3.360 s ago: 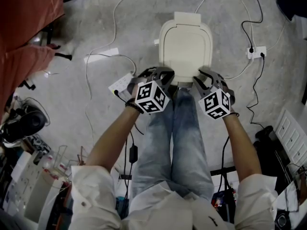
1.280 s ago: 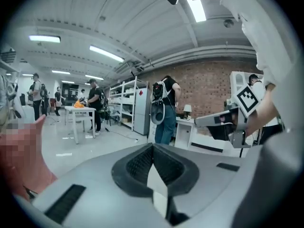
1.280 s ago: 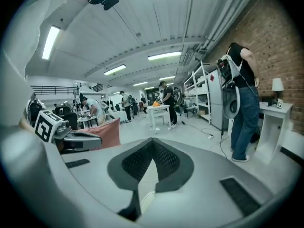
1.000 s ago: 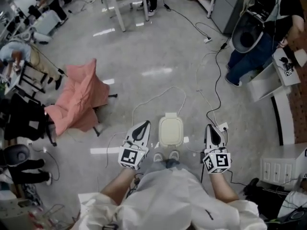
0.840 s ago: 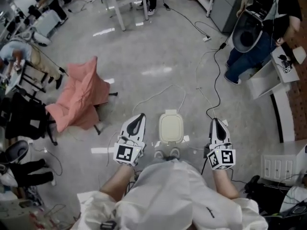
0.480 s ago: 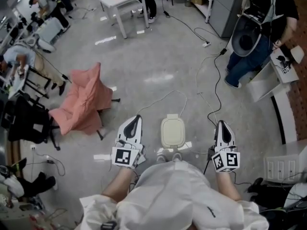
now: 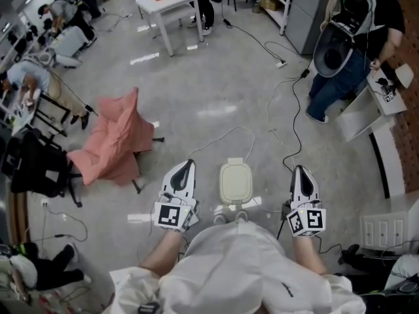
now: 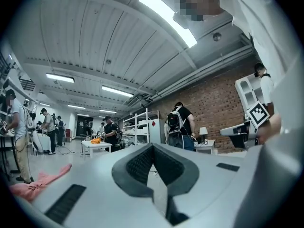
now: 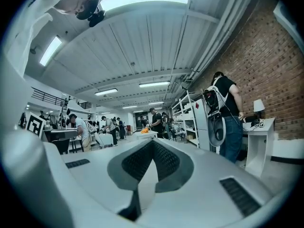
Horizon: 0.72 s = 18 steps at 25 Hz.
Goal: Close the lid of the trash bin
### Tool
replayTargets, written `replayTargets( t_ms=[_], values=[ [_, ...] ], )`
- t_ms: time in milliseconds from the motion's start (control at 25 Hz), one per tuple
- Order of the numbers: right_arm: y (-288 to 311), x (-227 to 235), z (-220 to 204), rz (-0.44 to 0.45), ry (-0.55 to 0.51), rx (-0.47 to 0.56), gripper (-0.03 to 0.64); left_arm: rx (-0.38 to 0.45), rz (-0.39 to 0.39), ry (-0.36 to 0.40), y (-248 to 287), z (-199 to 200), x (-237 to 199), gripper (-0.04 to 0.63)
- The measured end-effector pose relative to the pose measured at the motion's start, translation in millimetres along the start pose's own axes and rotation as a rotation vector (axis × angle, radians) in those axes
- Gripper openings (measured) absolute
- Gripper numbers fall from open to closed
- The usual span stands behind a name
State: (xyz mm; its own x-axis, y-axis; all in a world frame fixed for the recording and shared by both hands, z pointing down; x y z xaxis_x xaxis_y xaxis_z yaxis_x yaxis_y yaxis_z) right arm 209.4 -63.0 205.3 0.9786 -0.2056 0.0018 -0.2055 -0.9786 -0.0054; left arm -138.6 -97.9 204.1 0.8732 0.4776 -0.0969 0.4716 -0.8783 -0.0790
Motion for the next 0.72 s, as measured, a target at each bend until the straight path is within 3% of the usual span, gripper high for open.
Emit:
replayTargets(
  t_ms=[720],
  values=[
    [12, -15, -4, 0.028, -0.015, -0.020, 0.017, -0.006, -0.010, -0.012, 3, -7, -9, 0.026]
  ],
)
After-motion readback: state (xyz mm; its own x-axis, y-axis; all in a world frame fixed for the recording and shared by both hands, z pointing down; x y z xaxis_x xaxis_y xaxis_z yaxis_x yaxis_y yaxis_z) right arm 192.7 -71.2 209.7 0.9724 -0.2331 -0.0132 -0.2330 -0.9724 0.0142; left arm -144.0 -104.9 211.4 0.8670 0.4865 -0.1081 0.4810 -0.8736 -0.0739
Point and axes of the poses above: the fingertips, and each gripper's own axes: y forward along the fingers, x to its right, z out of its top, the point moved 5 cm from there along -y, backward along the fingers, and after that the axes turned 6 degrees about -y, right-handed, at the moved point
